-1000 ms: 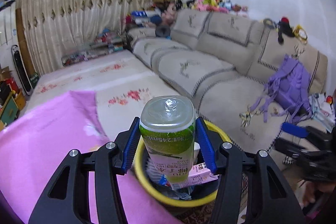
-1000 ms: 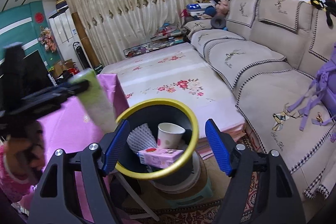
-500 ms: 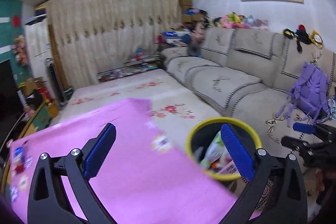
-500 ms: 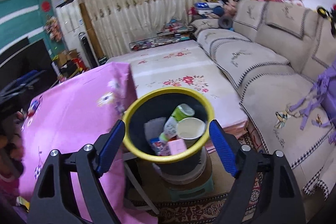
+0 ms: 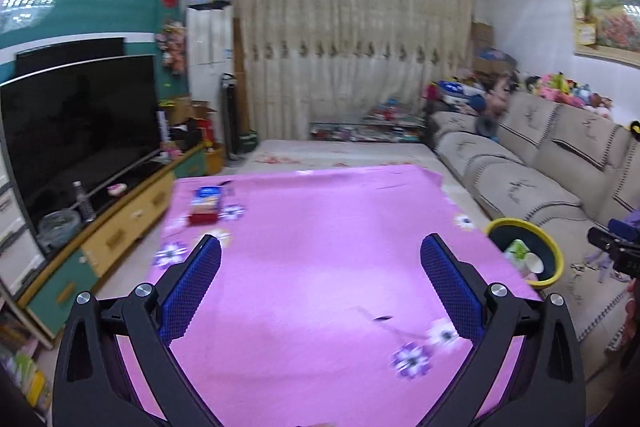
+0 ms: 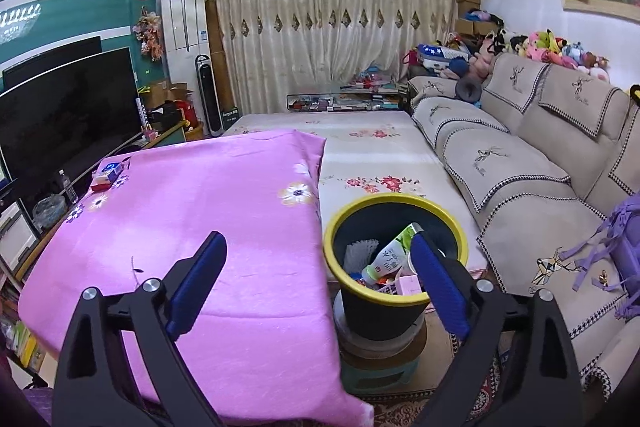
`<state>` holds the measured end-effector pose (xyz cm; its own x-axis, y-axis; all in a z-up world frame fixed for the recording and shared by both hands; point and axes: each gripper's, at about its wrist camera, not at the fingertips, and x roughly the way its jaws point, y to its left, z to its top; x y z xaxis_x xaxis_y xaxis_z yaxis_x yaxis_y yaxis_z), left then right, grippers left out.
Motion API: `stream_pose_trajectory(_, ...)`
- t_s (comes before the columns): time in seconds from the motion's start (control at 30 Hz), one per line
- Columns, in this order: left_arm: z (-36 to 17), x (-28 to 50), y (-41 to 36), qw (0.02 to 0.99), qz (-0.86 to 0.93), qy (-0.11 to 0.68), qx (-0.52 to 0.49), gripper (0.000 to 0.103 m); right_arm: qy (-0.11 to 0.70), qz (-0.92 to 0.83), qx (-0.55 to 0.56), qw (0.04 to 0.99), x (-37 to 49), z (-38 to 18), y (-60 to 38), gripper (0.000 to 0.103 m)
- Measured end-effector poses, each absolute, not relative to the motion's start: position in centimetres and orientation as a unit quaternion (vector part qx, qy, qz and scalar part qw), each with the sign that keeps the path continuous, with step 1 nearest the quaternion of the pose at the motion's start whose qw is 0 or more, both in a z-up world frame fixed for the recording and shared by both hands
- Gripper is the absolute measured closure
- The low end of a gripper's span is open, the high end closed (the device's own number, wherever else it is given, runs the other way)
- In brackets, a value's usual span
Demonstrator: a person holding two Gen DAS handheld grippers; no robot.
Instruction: Collect trash
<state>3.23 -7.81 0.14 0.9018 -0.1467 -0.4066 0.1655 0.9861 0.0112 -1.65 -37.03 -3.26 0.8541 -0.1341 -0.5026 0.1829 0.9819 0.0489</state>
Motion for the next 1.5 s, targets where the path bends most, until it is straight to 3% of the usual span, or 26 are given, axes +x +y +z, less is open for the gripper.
stream_pose_trajectory(0.33,-0.3,0.2,-3.1,0.977,-0.071,0.200,0.004,0.005,0.240,-0.104,0.037,0.964,-3.7,-2.4,-35.6,0.012)
stream_pose_trajectory(1.5,0.2,2.0,-6.0,0.976,-0.058,0.208,0.002,0.005,0.243,-0.102,0.043,0.964,-3.2,-2.2,-35.9,0.012)
